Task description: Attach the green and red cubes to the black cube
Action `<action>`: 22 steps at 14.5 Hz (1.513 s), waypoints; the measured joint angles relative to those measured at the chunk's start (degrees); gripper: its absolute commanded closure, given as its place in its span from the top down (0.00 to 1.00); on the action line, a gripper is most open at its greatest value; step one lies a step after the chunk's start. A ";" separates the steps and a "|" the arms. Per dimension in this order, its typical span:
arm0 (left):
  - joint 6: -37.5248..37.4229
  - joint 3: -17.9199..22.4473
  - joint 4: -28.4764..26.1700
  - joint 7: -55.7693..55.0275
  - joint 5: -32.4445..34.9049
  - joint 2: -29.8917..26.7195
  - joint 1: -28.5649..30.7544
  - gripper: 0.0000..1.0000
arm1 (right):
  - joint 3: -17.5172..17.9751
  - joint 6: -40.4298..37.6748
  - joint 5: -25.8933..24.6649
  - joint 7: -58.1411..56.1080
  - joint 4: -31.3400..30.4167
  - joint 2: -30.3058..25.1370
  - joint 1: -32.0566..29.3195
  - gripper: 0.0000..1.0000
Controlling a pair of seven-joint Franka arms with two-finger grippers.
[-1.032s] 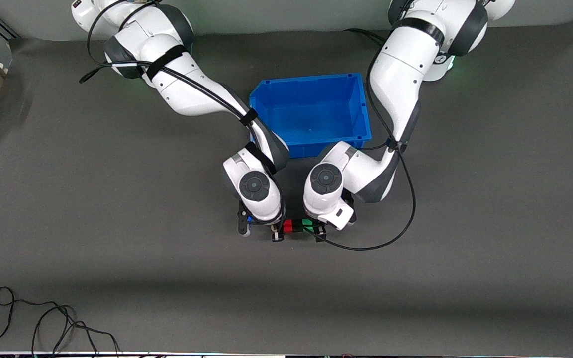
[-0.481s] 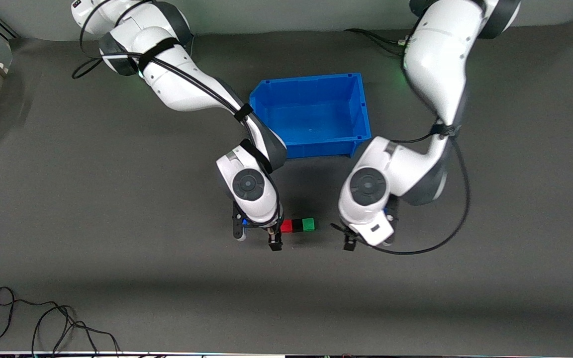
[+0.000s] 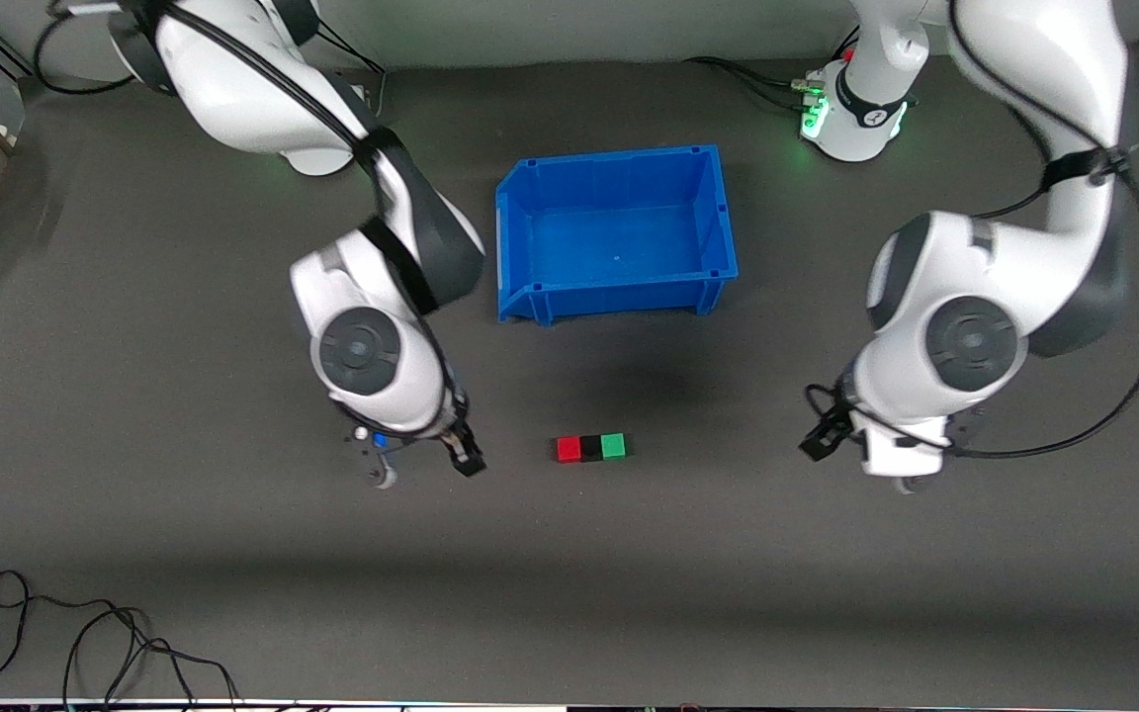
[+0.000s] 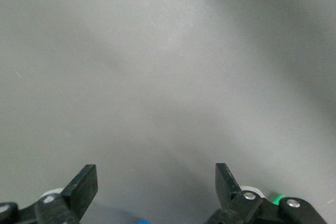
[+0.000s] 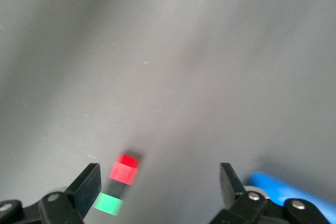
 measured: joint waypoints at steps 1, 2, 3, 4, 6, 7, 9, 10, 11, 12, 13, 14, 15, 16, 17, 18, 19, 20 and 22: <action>-0.18 0.02 -1.86 6.00 0.00 -2.13 1.72 1.00 | -0.06 -3.94 0.00 -4.49 -0.06 -2.32 -0.89 1.00; -0.68 0.07 -3.23 12.02 0.00 -4.06 3.46 1.00 | -0.12 -7.36 0.00 -8.58 -0.11 -4.57 -2.03 1.00; -1.58 0.14 -4.06 17.17 -0.01 -5.73 5.20 1.00 | -0.16 -10.55 -0.01 -13.14 -0.12 -6.67 -3.44 1.00; -2.28 0.18 -4.51 21.66 -0.01 -7.16 6.95 1.00 | -0.21 -13.71 -0.03 -18.40 -0.14 -8.70 -5.04 1.00; -4.95 0.25 -4.95 30.47 -0.02 -9.66 9.78 1.00 | -0.40 -19.52 -0.15 -31.29 -0.21 -12.60 -8.79 1.00; -6.40 0.27 -5.05 34.00 -0.03 -10.88 10.73 1.00 | -0.67 -21.89 -0.26 -37.83 -0.30 -14.42 -10.79 1.00; -8.05 0.29 -6.48 38.85 -0.03 -14.23 11.78 1.00 | -2.60 -24.24 -0.32 -50.83 -1.67 -17.95 -13.96 1.00; -8.24 0.28 -7.77 40.47 -0.03 -16.43 12.08 1.00 | -4.56 -24.58 -0.32 -57.18 -2.91 -19.51 -14.65 1.00; -8.35 0.28 -9.02 42.42 -0.02 -18.67 12.36 1.00 | -6.81 -24.62 -0.33 -63.21 -4.26 -20.78 -14.88 1.00; -8.42 0.29 -10.03 44.34 -0.02 -20.72 12.60 1.00 | -8.91 -24.53 -0.33 -68.41 -5.81 -21.85 -14.96 1.00; -8.42 0.29 -10.60 45.77 0.04 -22.33 12.71 1.00 | -10.45 -23.79 -0.33 -71.87 -7.66 -22.79 -15.01 1.00; -8.42 0.25 -10.87 46.57 0.12 -23.32 12.71 1.00 | -11.31 -21.88 -0.33 -73.63 -9.93 -23.75 -15.04 1.00; -8.41 0.16 -10.89 46.92 0.33 -23.79 12.71 1.00 | -11.65 -18.60 -0.33 -74.44 -12.99 -25.01 -15.04 1.00; -8.40 0.13 -10.90 47.14 0.71 -23.91 12.71 1.00 | -11.66 -14.65 -0.33 -74.93 -16.72 -26.61 -15.00 1.00; -8.40 0.14 -11.02 47.31 1.30 -23.86 12.71 1.00 | -11.66 -11.12 -0.33 -75.53 -20.45 -28.21 -14.88 1.00; -8.40 0.14 -11.31 47.52 2.17 -23.84 12.72 1.00 | -11.66 -8.20 -0.33 -76.16 -23.73 -29.59 -14.76 1.00; -8.40 0.14 -11.59 48.16 2.88 -23.83 12.72 1.00 | -11.65 -5.78 -0.45 -77.06 -26.17 -30.56 -14.67 1.00; -8.40 0.16 -11.76 49.63 3.15 -23.81 12.77 1.00 | -11.65 -3.68 -0.99 -78.46 -27.67 -31.16 -14.57 1.00; -8.40 0.22 -12.13 51.36 3.09 -23.80 13.32 1.00 | -11.65 -0.84 -1.95 -81.47 -28.65 -31.63 -14.47 1.00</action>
